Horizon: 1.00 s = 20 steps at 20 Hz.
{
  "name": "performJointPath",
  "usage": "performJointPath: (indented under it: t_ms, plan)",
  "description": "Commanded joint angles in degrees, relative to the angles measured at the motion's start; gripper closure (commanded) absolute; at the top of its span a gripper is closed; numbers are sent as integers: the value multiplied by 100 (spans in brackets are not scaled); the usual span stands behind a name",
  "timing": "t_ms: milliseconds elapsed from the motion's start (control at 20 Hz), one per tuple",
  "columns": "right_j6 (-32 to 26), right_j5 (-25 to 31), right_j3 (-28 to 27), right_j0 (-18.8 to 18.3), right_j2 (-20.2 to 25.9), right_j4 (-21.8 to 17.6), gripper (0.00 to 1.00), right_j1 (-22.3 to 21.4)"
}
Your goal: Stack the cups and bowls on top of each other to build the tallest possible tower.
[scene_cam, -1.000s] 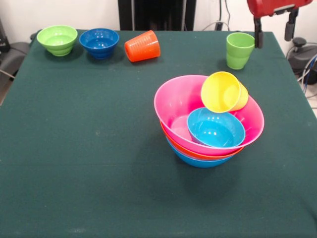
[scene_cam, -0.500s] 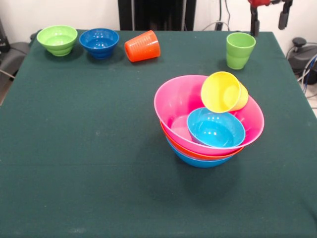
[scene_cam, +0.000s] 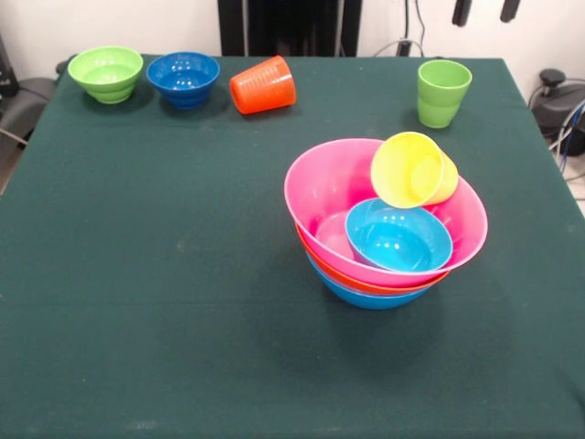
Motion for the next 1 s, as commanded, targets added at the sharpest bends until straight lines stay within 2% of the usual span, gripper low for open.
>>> performJointPath:
  t_ms: [50, 250, 400, 550, 800, 1000]
  plan:
    - [1846, 365, 270, 567, -1267, -242, 0, -495]
    - [2238, 389, 73, 958, -1734, -498, 0, -538]
    - [2362, 327, 69, 1100, -1943, -374, 0, -514]
    - [2841, 269, 28, 1360, -2228, -261, 0, -431]
    - [3787, -202, -49, 1719, -2738, -81, 0, -118]
    - [3727, -979, -91, 1721, -2817, -30, 0, 396]
